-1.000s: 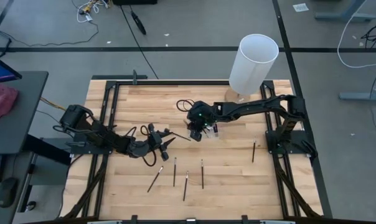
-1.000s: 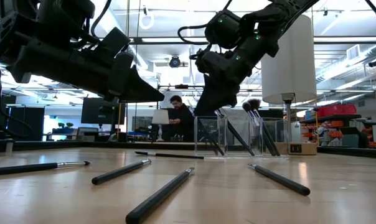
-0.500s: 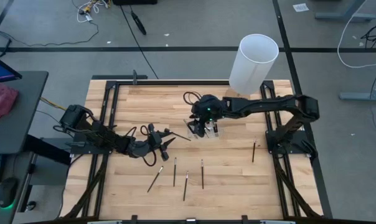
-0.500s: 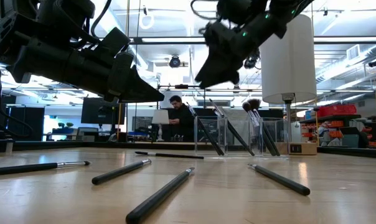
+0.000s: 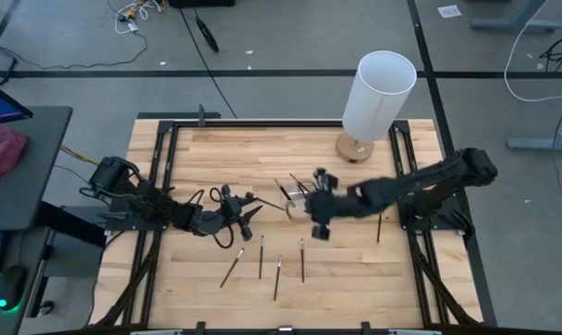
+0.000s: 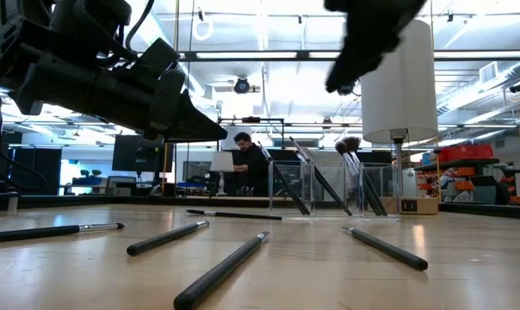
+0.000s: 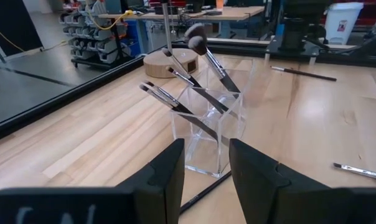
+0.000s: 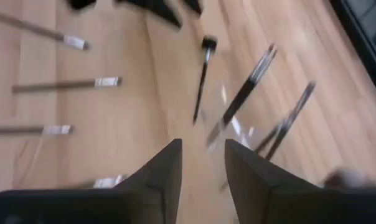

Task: Pick & Place Makeup Supplies
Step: Put the black makeup brush into the transparent organizer

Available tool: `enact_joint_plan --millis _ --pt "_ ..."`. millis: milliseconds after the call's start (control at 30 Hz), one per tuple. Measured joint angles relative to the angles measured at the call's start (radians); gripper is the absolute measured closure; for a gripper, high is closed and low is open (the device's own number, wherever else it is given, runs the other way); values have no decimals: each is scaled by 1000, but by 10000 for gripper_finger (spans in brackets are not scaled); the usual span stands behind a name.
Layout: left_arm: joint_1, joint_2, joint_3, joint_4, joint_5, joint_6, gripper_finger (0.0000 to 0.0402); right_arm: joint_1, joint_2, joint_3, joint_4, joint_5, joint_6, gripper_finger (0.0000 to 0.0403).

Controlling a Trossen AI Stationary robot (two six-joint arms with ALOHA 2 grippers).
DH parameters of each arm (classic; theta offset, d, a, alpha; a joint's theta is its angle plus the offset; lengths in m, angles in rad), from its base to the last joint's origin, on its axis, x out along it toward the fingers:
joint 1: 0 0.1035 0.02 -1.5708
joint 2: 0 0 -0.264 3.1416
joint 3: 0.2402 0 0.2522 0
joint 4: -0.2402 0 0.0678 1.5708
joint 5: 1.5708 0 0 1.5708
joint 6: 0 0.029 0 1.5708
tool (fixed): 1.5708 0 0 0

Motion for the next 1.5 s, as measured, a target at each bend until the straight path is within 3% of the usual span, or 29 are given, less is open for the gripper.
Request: enact_joint_plan --millis 233,333,467,733,967,1200,1367,1500 --pt "1 0 0 0 24 -1 273 239 0 0 -293 213 368 299" --pt "1 0 0 0 24 -1 273 328 0 0 -426 248 570 304" --pt "1 0 0 0 24 -1 273 431 0 0 -588 223 838 308" --pt "1 0 0 0 24 -1 273 603 0 -44 -804 73 1385 295" --pt "1 0 0 0 24 4 273 680 0 -264 -746 -48 1781 240" --pt "19 0 0 1 24 0 273 674 1 -455 -574 -46 1884 167" --pt "35 0 0 1 24 -25 273 673 1 -552 -519 -20 2008 163" --pt "34 0 0 1 24 -27 273 656 1 -621 -379 35 2016 176"
